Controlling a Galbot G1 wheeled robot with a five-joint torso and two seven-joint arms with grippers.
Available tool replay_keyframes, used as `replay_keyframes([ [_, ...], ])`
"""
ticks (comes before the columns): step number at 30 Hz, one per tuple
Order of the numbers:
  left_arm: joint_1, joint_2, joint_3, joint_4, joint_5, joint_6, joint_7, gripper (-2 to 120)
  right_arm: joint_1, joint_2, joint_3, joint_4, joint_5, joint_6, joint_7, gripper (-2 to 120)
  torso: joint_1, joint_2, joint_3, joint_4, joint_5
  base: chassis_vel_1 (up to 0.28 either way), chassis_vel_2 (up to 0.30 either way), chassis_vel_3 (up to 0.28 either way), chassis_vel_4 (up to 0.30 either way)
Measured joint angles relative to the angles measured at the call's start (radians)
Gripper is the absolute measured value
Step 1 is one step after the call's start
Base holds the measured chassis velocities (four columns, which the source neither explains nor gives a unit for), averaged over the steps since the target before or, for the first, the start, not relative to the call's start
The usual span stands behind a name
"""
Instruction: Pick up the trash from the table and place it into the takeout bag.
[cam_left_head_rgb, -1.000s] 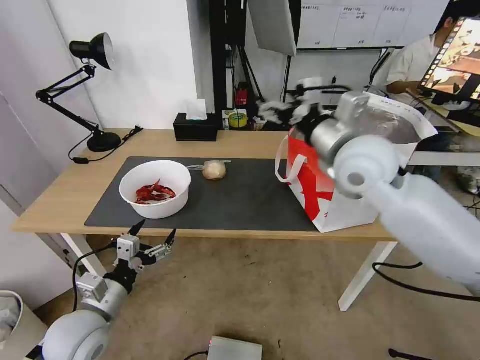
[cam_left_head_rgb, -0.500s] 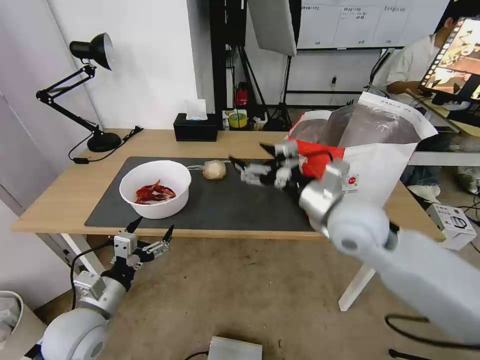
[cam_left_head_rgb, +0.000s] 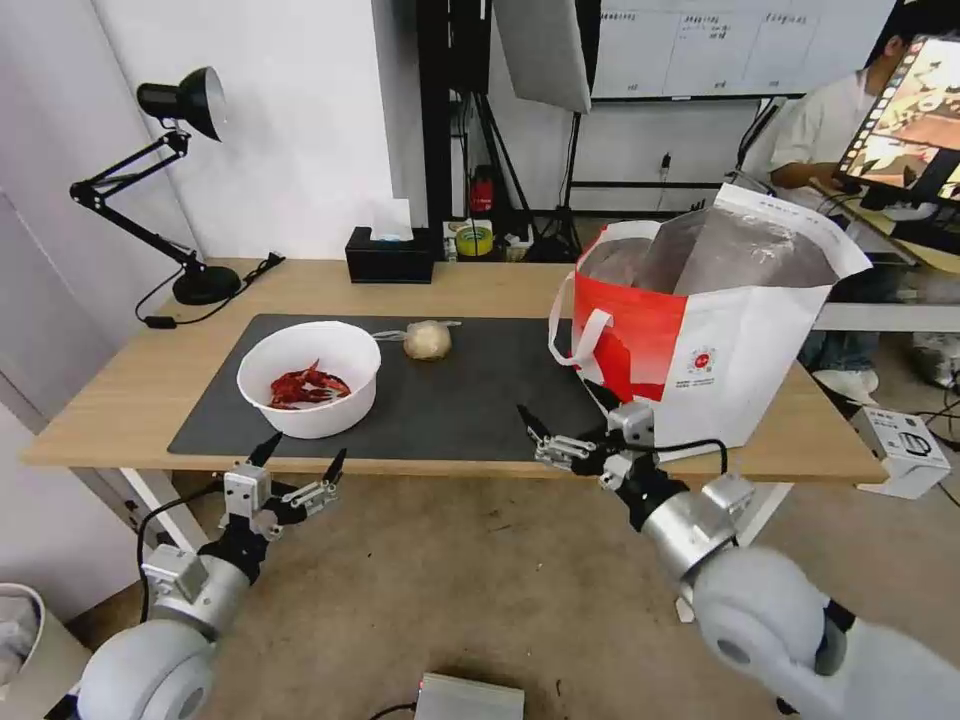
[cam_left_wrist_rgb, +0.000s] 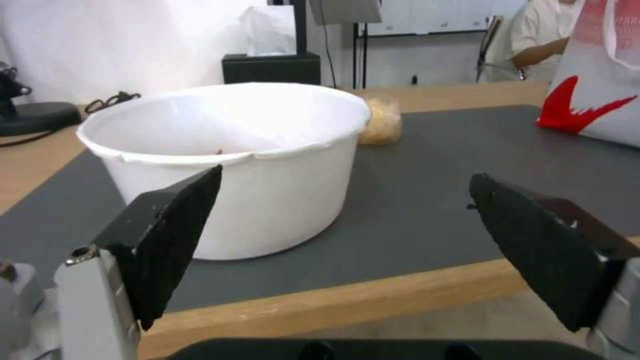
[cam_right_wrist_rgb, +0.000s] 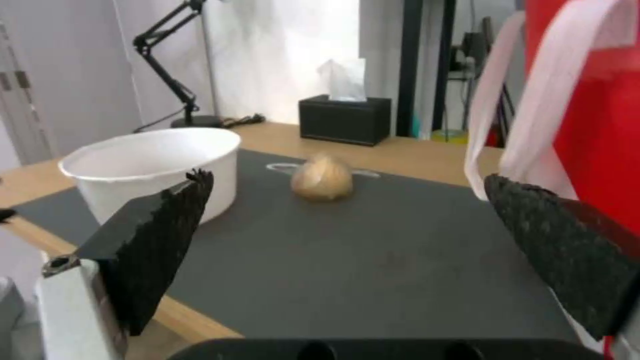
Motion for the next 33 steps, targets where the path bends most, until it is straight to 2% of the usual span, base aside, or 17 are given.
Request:
replay_keyframes([
  [7, 0.012, -0.011, -0.006, -0.006, 0.009, 0.000, 0.000, 100, -0.052, 0.010, -0.003, -0.021, -0.044, 0.017, 0.040, 100, 0.000, 0.000, 0.000, -0.0001, 0.0000, 0.000, 0.000, 0.000, 0.000],
  [33, 0.005, -0.005, -0.005, 0.011, 0.011, 0.000, -0.003, 100, -0.142, 0.059, -0.006, -0.091, -0.110, 0.020, 0.074, 100, 0.000, 0.000, 0.000, -0.0001, 0.0000, 0.000, 0.000, 0.000, 0.000],
])
